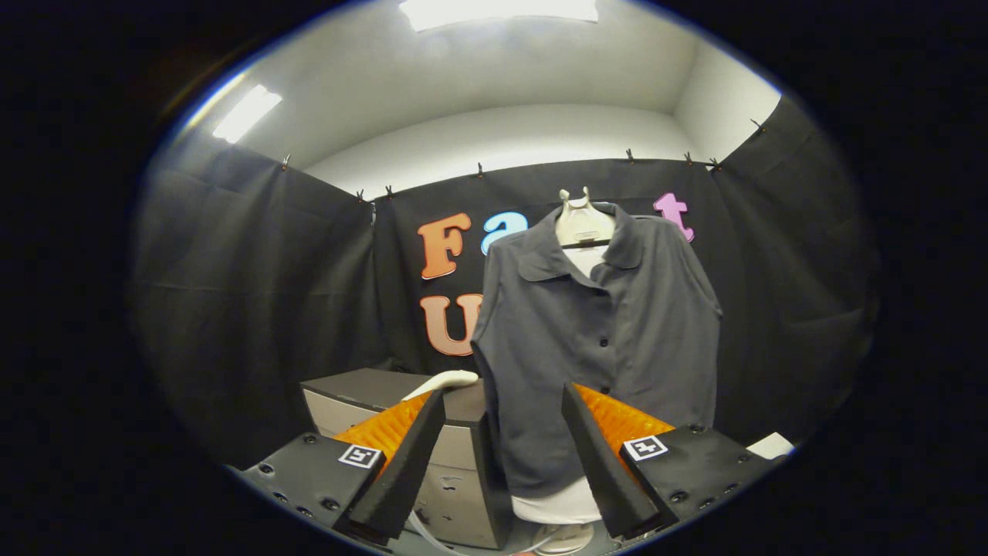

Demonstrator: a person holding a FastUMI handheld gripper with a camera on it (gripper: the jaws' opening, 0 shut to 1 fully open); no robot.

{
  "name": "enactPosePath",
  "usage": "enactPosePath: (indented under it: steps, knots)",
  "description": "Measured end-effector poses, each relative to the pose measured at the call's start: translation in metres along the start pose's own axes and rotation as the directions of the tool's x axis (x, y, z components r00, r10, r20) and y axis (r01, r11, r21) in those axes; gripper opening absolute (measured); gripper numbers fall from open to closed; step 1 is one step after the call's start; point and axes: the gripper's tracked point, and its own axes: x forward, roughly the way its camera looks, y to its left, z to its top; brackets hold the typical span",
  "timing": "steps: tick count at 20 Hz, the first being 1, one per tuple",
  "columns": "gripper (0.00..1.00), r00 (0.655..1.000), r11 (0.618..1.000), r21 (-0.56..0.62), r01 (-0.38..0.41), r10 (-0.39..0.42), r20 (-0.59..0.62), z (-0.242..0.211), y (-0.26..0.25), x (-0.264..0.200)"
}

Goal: Iron the clothes twice with a garment steamer, once on the left side and once on the right side.

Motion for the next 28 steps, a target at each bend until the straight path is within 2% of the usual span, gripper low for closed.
enactPosePath:
  steps: [6,9,13,17,20,23,26,28]
  knots:
    - [0.98,0.996,0.996,0.008,-0.085,0.085,0.011,0.018,0.073,0.075]
    - [0.98,0.984,0.983,0.033,-0.180,0.180,-0.005,0.026,0.124,0.119]
    - [0.98,0.975,0.976,0.022,-0.218,0.219,-0.046,0.021,0.157,0.173]
    - [0.98,0.977,0.981,0.017,-0.193,0.193,-0.093,0.002,0.167,0.212]
    - [0.98,0.970,0.989,0.048,-0.143,0.149,-0.193,-0.027,0.166,0.252]
    - [0.98,0.951,0.994,0.075,-0.078,0.097,-0.294,-0.055,0.160,0.292]
    - [0.98,0.938,1.000,0.012,-0.009,0.013,-0.345,-0.081,0.149,0.345]
    - [0.98,0.904,1.000,-0.006,0.011,-0.012,-0.428,-0.116,0.149,0.371]
